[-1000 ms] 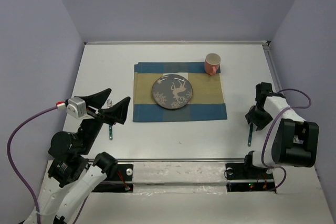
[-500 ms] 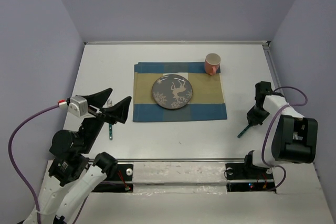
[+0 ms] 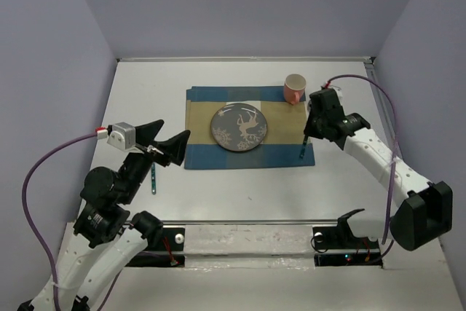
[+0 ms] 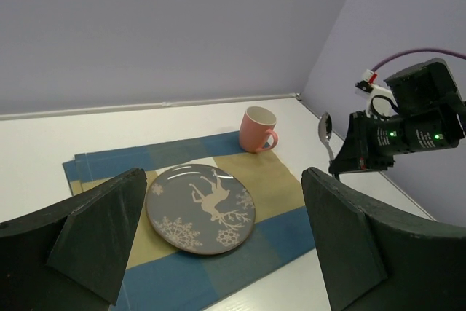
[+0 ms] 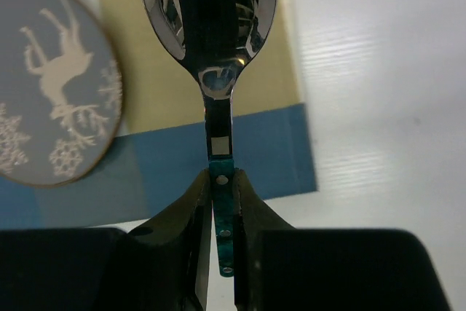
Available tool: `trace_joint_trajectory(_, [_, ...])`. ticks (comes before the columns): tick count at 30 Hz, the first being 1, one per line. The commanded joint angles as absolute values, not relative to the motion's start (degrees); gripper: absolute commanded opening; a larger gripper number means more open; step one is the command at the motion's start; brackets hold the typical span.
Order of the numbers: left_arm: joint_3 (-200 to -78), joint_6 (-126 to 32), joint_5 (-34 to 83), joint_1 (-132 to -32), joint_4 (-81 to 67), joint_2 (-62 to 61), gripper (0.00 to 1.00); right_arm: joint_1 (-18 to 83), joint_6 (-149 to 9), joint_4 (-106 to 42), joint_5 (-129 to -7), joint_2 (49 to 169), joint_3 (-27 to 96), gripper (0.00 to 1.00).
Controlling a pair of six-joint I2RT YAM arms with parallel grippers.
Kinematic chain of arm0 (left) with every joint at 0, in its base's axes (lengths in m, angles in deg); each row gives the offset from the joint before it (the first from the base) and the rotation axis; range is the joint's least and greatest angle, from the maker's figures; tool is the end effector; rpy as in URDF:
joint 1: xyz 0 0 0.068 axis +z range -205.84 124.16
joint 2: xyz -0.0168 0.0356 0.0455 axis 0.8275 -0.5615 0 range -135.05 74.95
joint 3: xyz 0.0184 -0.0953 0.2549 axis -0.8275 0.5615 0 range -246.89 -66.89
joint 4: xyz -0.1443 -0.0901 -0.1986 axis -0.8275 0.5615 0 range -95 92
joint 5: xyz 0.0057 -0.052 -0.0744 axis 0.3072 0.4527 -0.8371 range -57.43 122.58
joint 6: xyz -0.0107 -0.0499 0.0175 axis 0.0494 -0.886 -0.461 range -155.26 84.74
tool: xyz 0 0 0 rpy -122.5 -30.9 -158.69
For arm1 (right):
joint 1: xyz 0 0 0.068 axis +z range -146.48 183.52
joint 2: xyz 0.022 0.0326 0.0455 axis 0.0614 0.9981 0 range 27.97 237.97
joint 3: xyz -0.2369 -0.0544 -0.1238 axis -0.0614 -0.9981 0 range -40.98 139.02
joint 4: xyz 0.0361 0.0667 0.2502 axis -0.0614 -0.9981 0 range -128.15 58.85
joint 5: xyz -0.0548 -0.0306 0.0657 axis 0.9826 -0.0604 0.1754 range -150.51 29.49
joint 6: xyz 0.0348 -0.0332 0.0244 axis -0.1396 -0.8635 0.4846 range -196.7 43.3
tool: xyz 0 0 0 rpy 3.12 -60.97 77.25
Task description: Set the dinner table for one person
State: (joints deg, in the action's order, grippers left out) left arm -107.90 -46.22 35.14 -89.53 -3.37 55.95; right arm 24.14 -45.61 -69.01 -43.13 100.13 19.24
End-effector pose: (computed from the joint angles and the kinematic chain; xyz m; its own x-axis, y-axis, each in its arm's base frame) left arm 0.0657 -0.0418 0.3851 0.1858 -0.3523 -0.9173 0.5648 0.8022 -0.1936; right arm 0.2479 0.0819 0.2904 -0.6924 0.2660 -0.6706 0.2359 0.9619 0.1380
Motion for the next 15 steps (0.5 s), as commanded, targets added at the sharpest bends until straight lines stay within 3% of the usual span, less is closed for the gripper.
trace_joint_trajectory(1, [-108.72,-45.63,37.23,-89.59,-5.43,53.60,0.99,28.04,-49.36,-58.85,-46.52,107.74,23.61,0.00])
trace_joint_trajectory(15, [-107.67,-45.28,42.42,-87.40,-5.26,48.06,0.99,29.09,-54.99,-53.38,-49.88,127.45,34.60,0.00])
